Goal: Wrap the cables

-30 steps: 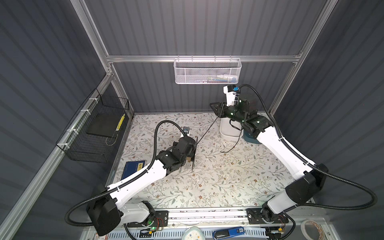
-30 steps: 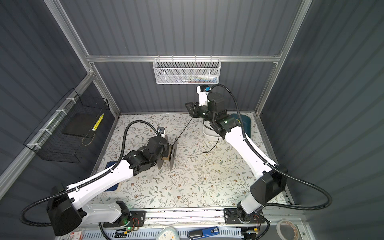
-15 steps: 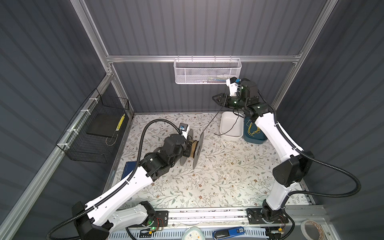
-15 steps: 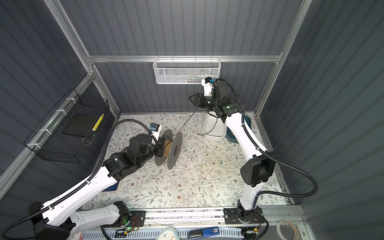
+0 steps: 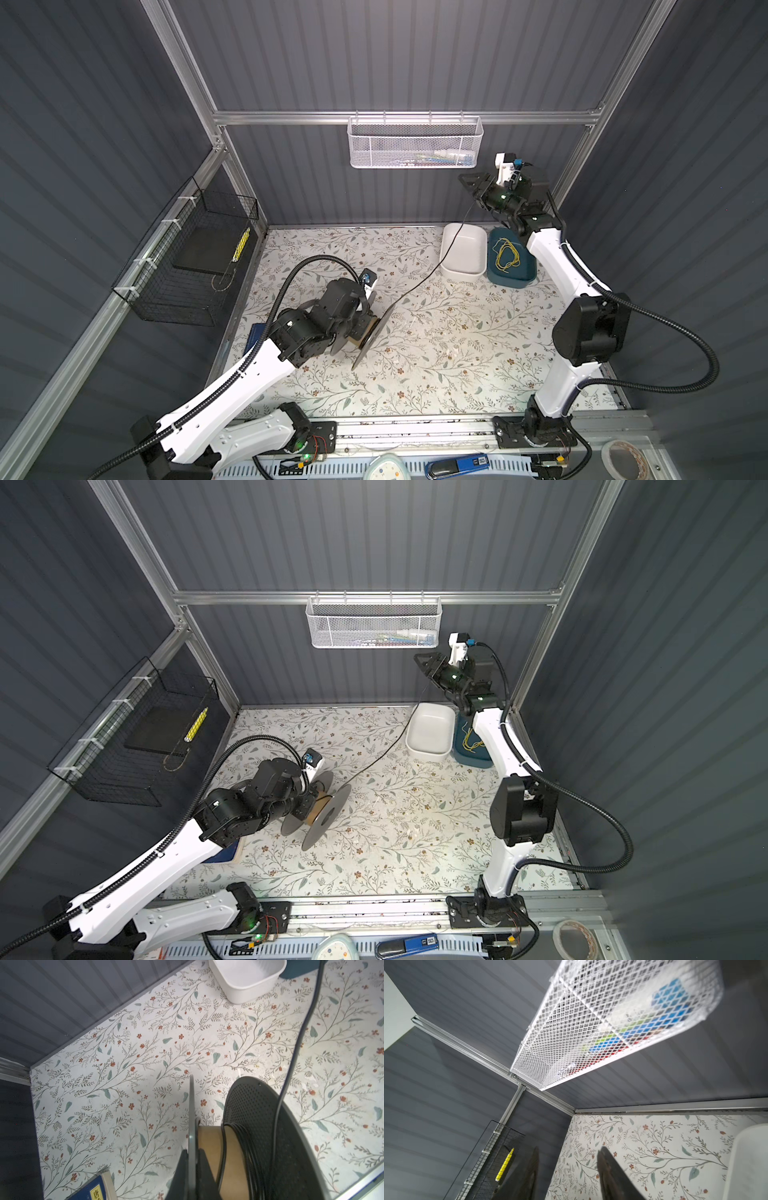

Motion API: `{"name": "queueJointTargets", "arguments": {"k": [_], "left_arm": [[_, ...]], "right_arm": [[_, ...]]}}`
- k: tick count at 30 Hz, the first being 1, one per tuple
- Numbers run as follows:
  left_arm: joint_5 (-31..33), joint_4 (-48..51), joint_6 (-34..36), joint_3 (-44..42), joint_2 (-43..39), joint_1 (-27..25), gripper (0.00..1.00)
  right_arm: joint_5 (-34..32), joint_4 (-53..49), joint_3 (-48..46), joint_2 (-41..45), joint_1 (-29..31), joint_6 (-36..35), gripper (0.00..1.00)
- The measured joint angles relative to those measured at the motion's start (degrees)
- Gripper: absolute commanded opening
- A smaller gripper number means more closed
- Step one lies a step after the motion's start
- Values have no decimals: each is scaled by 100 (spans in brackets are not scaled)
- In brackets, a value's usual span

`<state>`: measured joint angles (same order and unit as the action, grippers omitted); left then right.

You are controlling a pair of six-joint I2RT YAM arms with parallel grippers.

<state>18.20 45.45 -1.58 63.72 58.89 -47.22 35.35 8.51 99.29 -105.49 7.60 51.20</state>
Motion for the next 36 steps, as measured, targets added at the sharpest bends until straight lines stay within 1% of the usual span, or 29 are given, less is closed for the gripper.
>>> {"name": "queueJointTargets", "arguments": {"k": [1,2,3,5,7,9,14,16,19,22,24,27,29,32,36], "left_arm": [[-37,4,0,0,-9,2,0],[-63,0,0,-2,-9,2,0],[-107,-9,-2,0,-9,2,0],[-181,-13,2,0,-9,2,0],[-262,-15,31,7,-9,0,0],[-343,-7,79,31,-35,2,0],[-457,76,116,308,-295,2,0],[-481,140,98,621,-334,2,0],[-608,129,31,1169,-240,2,0],[-765,122,-192,1917,85,2,0],[-852,33,-385,2422,369,2,0],[-876,-323,-697,2975,763,2,0],[-809,-619,-890,3053,903,9,0],[-656,-909,-1226,3049,1049,98,0],[-227,-1250,-1674,2889,1093,361,0]], "right_arm": [[2,114,-70,-2,37,83,19],[2,245,-138,-2,81,151,15],[-24,426,-240,13,140,262,11],[-63,599,-398,28,229,361,10],[-114,610,-481,28,289,369,0],[-214,501,-490,28,273,234,0],[-804,-188,-459,55,168,-555,0],[-1191,-422,-573,127,160,-935,0],[-1816,-649,-1056,422,289,-1451,0],[-2520,-688,-1794,841,693,-1947,0],[-2964,-592,-2452,1178,1147,-2184,0],[-3436,-352,-3418,1576,1869,-2286,0],[-3748,-221,-3941,1735,2264,-2267,0],[-4166,-20,-4472,1869,2710,-2120,0],[-4621,321,-5093,2186,3202,-1744,0]]}}
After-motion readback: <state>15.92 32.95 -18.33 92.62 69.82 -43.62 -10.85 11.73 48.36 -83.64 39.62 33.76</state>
